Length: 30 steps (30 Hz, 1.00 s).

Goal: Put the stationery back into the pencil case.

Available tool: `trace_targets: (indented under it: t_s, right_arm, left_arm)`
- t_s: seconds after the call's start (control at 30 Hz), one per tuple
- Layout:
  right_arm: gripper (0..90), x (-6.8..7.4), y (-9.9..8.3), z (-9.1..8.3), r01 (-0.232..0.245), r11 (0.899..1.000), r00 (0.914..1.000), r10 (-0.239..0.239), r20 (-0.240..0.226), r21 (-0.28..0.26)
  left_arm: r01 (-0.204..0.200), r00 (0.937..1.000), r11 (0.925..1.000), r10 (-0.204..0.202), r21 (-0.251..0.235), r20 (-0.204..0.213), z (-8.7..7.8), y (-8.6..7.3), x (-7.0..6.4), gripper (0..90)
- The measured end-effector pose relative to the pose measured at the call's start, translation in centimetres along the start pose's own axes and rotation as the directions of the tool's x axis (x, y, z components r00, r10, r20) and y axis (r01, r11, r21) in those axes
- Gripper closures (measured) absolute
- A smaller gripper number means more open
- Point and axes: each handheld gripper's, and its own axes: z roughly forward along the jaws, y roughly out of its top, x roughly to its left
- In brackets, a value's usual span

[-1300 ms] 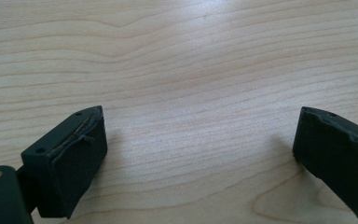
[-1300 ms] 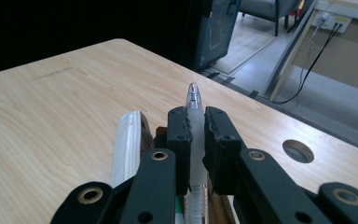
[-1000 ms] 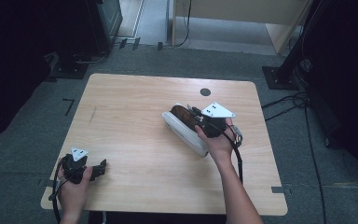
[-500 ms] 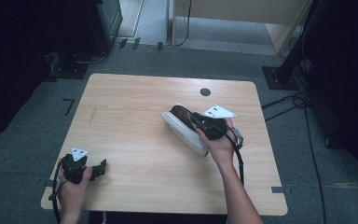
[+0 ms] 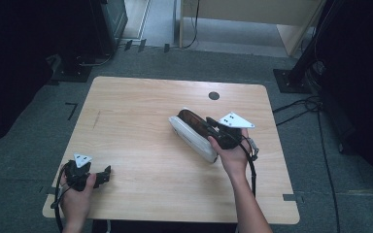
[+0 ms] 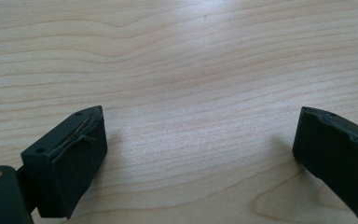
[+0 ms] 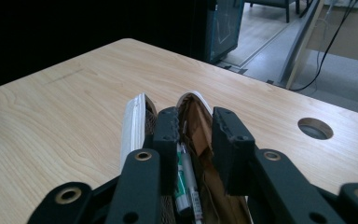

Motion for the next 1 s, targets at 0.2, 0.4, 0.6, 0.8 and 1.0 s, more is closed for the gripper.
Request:
trace_targets:
  t_s: [0.2,0.4,0.6,0.8,1.0]
  right_arm:
    - [40.6,-0.9,-0.8,-2.5,-0.076,0.997,0.9962,0.077,0.040,-0.035]
    - [21.1,-1.9,-2.0,-4.8,-0.131,0.991,0.9847,0.134,0.112,-0.031]
    - [0.0,-2.7,-3.6,-6.1,-0.153,0.988,0.9801,0.149,0.132,0.023]
    - [0.0,-3.2,-5.8,-7.4,-0.190,0.981,0.9723,0.184,0.145,0.029]
    - [0.0,-3.8,-8.1,-8.2,-0.197,0.977,0.9656,0.181,0.187,0.075]
  left_arm:
    - [0.001,1.0000,1.0000,-0.001,-0.001,0.001,0.0,0.0,0.0,3.1]
    - [0.001,1.0000,1.0000,-0.001,-0.001,0.001,0.0,0.0,0.0,3.1]
    - [0.001,1.0000,1.0000,-0.001,0.000,0.000,0.0,0.0,0.0,3.1]
    - [0.001,1.0000,1.0000,-0.001,0.000,0.001,0.0,0.0,0.0,3.1]
    - [0.001,1.0000,1.0000,-0.001,0.000,0.001,0.0,0.0,0.0,3.1]
